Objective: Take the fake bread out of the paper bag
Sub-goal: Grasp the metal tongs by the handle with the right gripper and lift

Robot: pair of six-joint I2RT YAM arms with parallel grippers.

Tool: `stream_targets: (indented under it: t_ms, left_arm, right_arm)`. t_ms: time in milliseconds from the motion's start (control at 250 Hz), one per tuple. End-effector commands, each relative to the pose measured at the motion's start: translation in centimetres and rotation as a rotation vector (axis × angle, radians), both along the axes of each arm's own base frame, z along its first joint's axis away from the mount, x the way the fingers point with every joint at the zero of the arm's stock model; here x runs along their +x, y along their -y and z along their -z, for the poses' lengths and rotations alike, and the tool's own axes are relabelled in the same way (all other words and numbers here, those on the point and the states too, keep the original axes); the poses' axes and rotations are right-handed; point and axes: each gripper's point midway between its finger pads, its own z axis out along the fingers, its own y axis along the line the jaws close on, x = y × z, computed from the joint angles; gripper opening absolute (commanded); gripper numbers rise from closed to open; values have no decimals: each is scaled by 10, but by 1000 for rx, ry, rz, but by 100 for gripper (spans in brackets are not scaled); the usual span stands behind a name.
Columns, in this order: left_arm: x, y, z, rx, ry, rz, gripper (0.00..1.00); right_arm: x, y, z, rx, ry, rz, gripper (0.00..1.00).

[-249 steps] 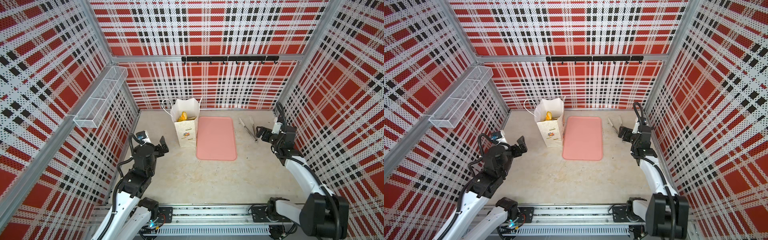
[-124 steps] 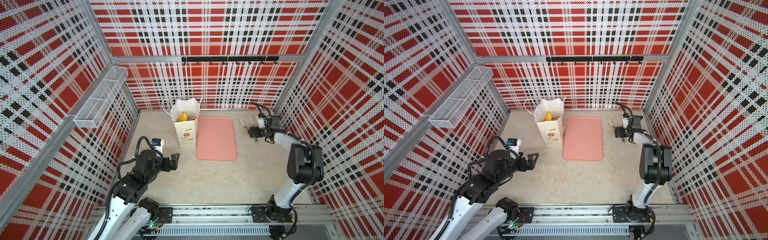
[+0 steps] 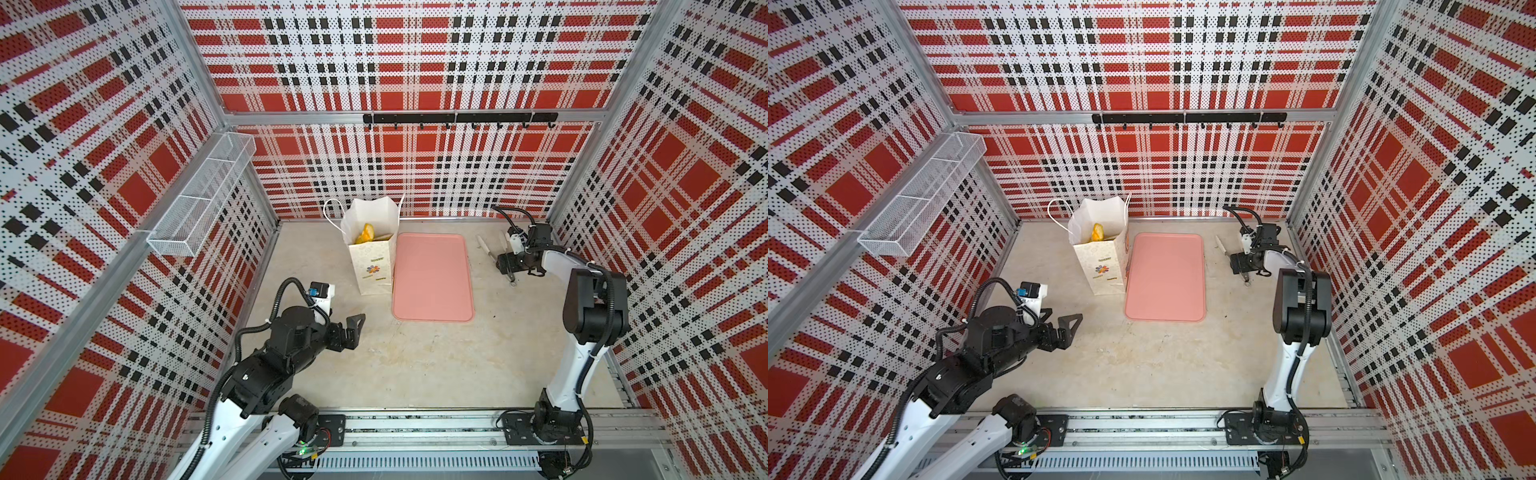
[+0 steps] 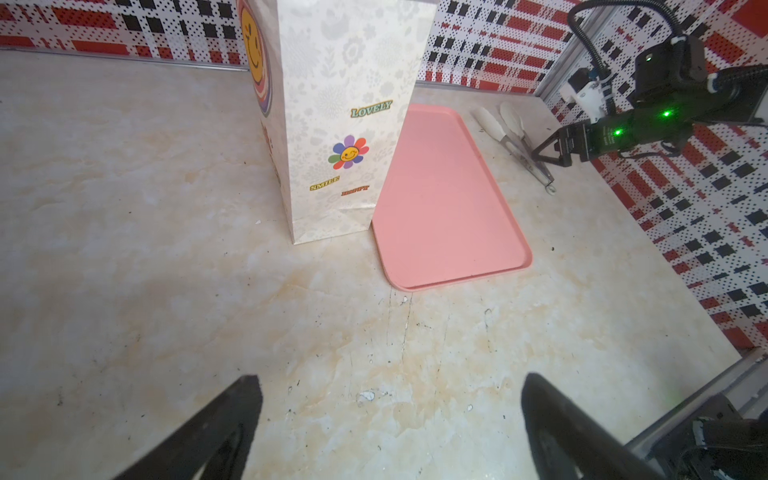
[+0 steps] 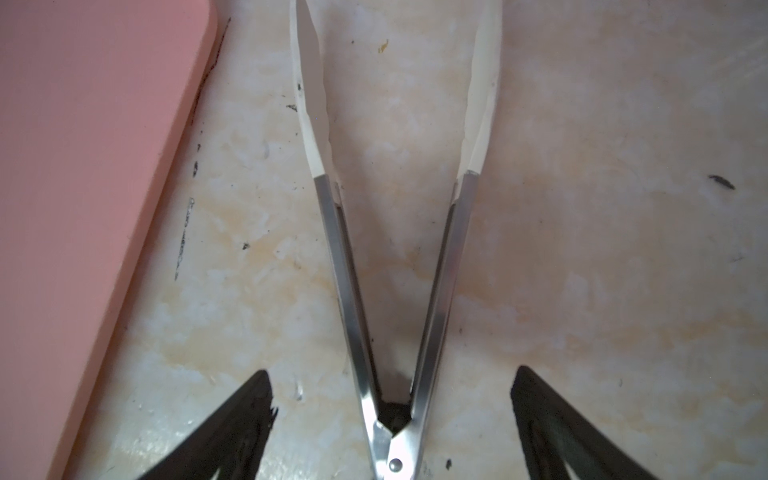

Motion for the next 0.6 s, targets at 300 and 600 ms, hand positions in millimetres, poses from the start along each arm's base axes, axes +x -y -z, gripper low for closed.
stream_targets:
  t_ms: [300, 600]
  left_arm:
    - [-1, 2, 1, 10, 12, -1, 99]
    - [-3, 6, 0, 9, 16, 13, 99]
  right_arm:
    - [1, -2, 16, -20, -85, -12, 84]
    - [13, -3, 23, -113, -135, 24, 76]
